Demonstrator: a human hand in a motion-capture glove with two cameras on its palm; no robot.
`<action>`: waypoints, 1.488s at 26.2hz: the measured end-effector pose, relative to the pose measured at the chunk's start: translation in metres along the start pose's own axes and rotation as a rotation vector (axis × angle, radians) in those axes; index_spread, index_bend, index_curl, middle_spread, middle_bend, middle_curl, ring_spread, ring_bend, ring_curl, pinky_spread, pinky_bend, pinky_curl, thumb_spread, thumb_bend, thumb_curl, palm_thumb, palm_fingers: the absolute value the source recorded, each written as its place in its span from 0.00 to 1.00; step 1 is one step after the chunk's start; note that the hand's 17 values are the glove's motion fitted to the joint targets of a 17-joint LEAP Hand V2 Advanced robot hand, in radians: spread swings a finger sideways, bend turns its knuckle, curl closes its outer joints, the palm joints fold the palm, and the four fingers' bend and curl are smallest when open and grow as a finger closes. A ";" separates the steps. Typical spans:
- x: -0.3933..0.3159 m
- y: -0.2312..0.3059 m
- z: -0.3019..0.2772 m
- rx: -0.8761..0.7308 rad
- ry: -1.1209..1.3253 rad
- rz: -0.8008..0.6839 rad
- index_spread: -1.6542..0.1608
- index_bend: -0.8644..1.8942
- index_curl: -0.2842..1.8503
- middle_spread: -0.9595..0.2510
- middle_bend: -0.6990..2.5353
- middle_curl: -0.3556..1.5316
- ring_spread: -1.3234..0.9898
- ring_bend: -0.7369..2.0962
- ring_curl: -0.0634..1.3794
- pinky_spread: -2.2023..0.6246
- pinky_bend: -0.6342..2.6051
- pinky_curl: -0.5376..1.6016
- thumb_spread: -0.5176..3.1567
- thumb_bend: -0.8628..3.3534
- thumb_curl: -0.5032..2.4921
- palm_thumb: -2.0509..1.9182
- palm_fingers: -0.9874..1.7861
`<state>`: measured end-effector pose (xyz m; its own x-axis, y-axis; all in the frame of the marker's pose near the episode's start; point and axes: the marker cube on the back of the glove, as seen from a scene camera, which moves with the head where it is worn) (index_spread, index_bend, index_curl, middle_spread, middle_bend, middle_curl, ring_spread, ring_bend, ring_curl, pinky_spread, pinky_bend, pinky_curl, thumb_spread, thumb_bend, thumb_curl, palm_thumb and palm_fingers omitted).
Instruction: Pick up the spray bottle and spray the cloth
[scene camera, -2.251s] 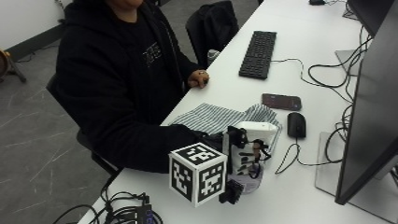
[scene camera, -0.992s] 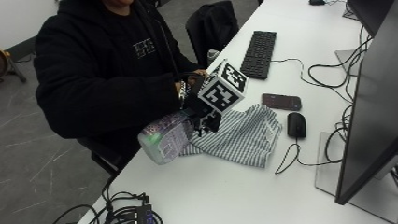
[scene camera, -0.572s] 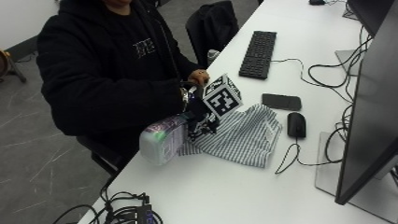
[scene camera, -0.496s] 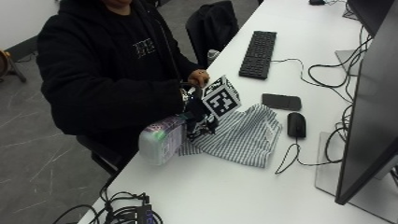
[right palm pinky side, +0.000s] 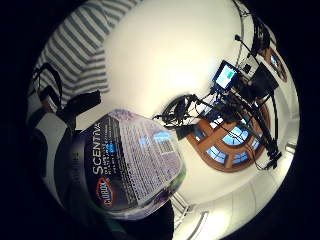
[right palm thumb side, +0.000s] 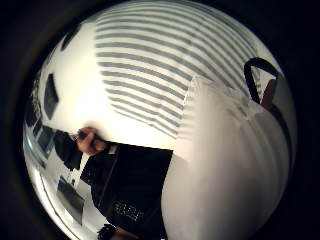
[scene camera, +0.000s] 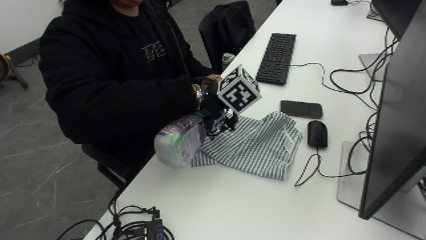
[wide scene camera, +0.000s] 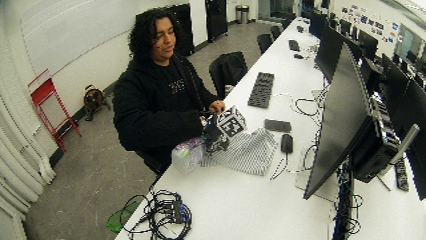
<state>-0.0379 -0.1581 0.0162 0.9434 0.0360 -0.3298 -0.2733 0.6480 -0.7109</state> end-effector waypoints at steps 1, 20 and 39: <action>-0.003 0.002 -0.010 0.037 -0.026 -0.013 0.76 0.40 0.40 0.61 0.39 0.46 0.48 0.51 0.38 0.67 0.33 0.44 0.21 0.20 0.42 0.76 0.85; -0.116 -0.001 -0.167 0.634 -0.902 -0.590 0.76 0.40 0.40 0.61 0.38 0.46 0.48 0.51 0.37 0.67 0.33 0.44 0.21 0.20 0.43 0.76 0.85; -0.150 -0.072 -0.147 0.994 -1.226 -0.684 0.75 0.40 0.41 0.61 0.38 0.46 0.48 0.51 0.38 0.67 0.34 0.44 0.21 0.20 0.43 0.76 0.85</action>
<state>-0.1876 -0.3223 0.0254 0.5416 -0.2177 0.8120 -0.0253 0.9612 0.2745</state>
